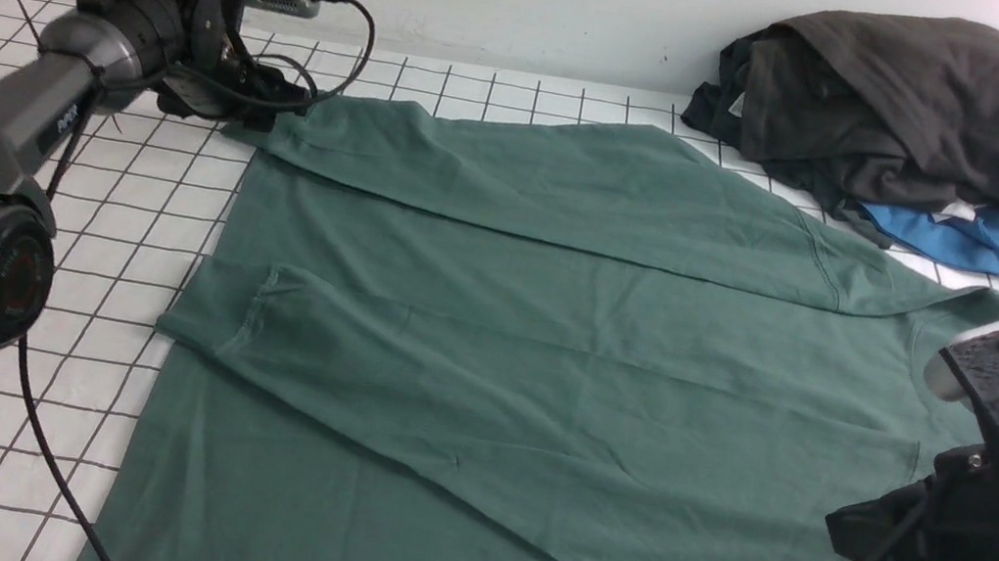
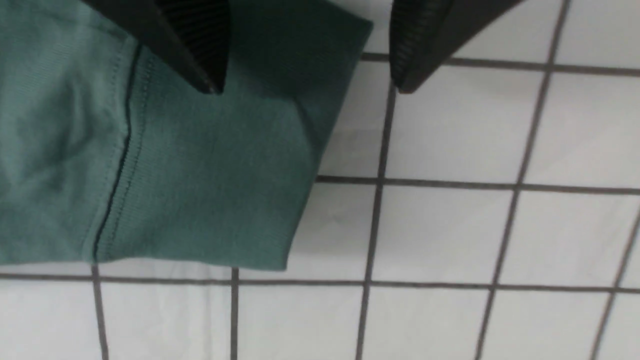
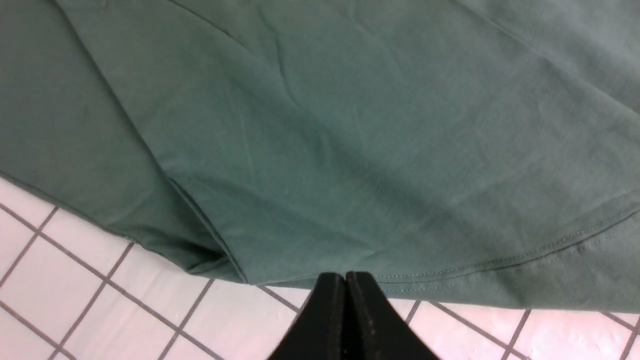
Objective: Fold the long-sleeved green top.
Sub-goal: Use the left arm to clamp the cuff farthest from it, then use the left arm to drag and drop the cuff onto the cuff closest to the left arm
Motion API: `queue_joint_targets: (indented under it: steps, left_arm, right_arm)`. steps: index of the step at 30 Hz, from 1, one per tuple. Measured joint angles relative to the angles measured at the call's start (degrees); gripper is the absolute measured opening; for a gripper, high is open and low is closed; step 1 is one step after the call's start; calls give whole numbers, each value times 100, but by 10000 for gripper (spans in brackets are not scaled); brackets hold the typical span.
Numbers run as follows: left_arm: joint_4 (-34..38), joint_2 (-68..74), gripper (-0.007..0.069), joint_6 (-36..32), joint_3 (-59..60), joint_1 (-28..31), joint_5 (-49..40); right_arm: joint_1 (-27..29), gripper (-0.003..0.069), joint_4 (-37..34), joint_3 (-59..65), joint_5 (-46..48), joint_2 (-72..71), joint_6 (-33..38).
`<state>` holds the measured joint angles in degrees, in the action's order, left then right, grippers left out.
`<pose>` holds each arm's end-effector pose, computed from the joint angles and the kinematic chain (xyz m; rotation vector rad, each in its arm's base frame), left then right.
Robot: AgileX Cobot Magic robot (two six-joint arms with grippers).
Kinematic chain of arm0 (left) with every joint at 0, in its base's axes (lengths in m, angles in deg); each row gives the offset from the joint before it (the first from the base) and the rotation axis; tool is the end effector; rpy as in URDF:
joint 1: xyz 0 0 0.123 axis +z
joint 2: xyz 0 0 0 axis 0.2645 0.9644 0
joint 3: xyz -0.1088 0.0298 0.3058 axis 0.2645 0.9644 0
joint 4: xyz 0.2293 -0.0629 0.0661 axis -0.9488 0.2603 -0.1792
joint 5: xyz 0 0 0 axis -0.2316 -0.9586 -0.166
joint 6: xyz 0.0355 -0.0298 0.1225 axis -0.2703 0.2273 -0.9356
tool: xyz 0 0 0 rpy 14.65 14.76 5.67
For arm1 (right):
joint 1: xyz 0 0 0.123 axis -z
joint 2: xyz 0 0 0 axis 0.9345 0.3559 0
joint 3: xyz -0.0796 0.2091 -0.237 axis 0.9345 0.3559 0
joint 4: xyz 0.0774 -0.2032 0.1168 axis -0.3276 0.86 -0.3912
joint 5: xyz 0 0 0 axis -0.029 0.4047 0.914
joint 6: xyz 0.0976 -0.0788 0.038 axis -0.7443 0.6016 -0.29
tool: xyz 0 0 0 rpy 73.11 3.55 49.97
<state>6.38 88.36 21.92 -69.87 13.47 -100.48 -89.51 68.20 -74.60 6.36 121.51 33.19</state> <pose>0.6371 -0.0160 0.1352 -0.0524 2.3984 0.0001 0.1963 0.0940 0.2483 -0.6735 2.5067 0.2794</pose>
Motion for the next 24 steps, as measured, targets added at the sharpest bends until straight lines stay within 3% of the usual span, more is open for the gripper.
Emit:
queue_joint_targets:
  steps: [3,6,9,14,16,20,24]
  left_arm:
    - [1,176,328,8,-178,0,66]
    - [-138,237,129,2,-238,-12,171]
    - [-422,195,24,-58,-328,-60,-135]
    - [-973,-232,2,-257,-634,-232,-1309]
    - [-1171,-760,2,-441,-904,-378,-2215]
    - [-1087,-1421,2,-759,-970,-474,-2978]
    - [-499,-2355,2,-968,567,-493,-3099]
  right_arm:
    - [0,-10,-20,0,0,0,-1]
    - [0,-10,-27,0,23,0,-1]
    - [0,-10,0,0,43,0,54]
    - [0,-10,153,-1,83,0,68]
    - [0,-10,267,-1,84,0,68]
    - [0,-10,513,-1,76,0,68]
    - [0,-10,582,-1,-7,-28,68]
